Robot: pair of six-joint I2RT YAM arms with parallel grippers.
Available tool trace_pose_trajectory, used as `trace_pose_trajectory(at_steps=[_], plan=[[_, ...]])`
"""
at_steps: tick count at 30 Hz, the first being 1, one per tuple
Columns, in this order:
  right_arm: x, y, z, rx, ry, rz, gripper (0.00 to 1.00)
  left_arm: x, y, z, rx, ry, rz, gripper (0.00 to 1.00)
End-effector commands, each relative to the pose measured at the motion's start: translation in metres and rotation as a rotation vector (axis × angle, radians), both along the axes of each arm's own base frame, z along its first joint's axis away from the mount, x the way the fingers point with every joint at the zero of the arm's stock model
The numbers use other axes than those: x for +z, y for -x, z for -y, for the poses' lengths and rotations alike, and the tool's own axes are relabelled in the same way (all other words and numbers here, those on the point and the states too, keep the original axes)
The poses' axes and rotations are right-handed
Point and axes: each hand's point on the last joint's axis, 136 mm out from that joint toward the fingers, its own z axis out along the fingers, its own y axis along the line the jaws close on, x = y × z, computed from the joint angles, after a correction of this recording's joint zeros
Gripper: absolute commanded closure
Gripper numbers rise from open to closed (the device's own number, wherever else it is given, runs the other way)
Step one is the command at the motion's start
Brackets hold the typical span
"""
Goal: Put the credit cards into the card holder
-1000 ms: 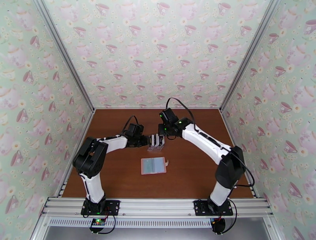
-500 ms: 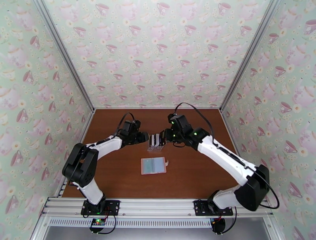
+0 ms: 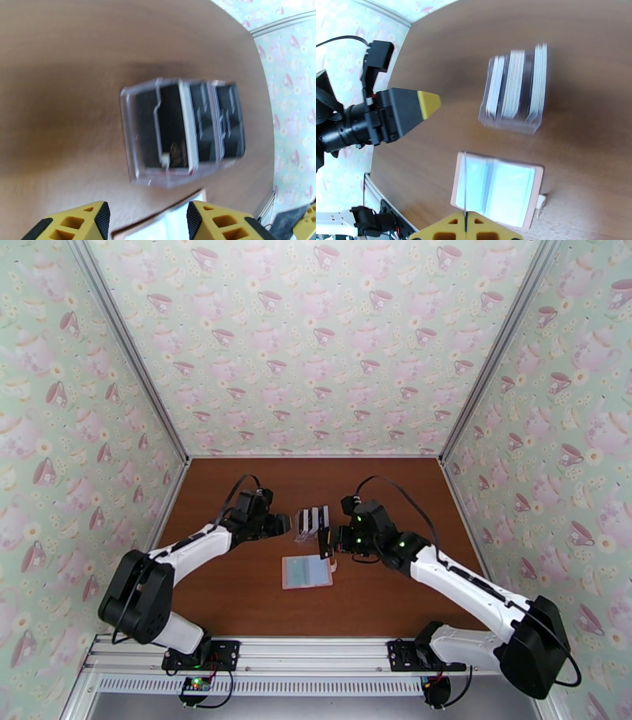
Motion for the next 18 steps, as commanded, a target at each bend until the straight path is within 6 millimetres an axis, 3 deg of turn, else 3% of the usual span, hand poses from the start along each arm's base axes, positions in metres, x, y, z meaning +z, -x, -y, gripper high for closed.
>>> trace_pose_trajectory(at_steps=[1,9,18], plan=[[0.01,0.006,-0.018,0.034,-0.134,0.021,1.0,-0.015,0.024,-0.008,-0.02,-0.051,-0.04,0.43],[-0.017,0.009,-0.034,0.025,-0.247,-0.002,1.0,-0.033,0.061,-0.004,-0.073,-0.091,-0.091,0.46],[-0.055,0.005,-0.044,0.015,-0.241,-0.037,1.0,-0.041,0.08,0.007,-0.107,-0.152,-0.123,0.46]])
